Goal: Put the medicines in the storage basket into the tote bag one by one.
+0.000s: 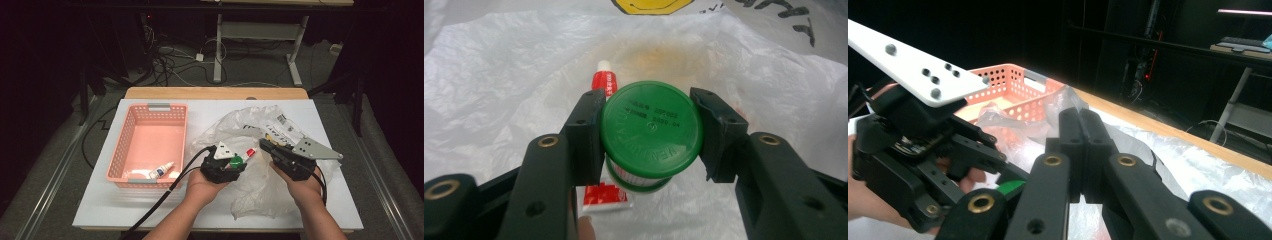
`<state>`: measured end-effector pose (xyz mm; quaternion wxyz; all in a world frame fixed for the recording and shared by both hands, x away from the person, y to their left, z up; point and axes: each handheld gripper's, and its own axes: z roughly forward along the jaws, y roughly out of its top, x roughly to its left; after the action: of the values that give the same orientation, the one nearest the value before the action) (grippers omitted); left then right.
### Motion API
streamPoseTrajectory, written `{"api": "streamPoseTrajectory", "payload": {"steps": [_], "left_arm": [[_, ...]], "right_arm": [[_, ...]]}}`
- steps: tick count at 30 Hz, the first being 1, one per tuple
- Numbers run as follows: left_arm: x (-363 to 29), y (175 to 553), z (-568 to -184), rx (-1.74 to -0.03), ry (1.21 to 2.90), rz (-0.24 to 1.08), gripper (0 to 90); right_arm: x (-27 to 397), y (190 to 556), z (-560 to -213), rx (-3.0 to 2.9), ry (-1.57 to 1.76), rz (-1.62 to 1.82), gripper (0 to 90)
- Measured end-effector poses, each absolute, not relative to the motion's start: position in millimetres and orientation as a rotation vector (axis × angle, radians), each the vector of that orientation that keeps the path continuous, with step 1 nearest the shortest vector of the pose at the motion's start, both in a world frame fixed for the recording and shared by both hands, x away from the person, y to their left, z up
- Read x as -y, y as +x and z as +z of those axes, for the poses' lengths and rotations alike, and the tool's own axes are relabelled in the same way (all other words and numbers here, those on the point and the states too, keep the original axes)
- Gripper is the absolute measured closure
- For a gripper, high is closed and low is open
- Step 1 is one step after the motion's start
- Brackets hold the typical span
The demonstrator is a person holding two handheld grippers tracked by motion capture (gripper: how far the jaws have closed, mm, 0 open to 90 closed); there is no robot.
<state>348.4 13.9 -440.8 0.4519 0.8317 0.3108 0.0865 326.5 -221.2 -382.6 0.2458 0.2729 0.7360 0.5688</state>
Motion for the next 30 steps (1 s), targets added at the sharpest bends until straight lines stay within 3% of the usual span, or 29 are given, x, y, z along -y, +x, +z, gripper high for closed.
{"api": "streamPoseTrajectory", "payload": {"steps": [19, 30], "left_arm": [[32, 368, -460, -0.751, 2.056, 0.208, 50.1], [38, 374, -472, -0.765, 2.070, 0.246, 50.0]], "right_arm": [[224, 328, -383, -2.005, 0.753, 1.552, 90.0], [225, 329, -384, -2.004, 0.760, 1.554, 90.0]]}}
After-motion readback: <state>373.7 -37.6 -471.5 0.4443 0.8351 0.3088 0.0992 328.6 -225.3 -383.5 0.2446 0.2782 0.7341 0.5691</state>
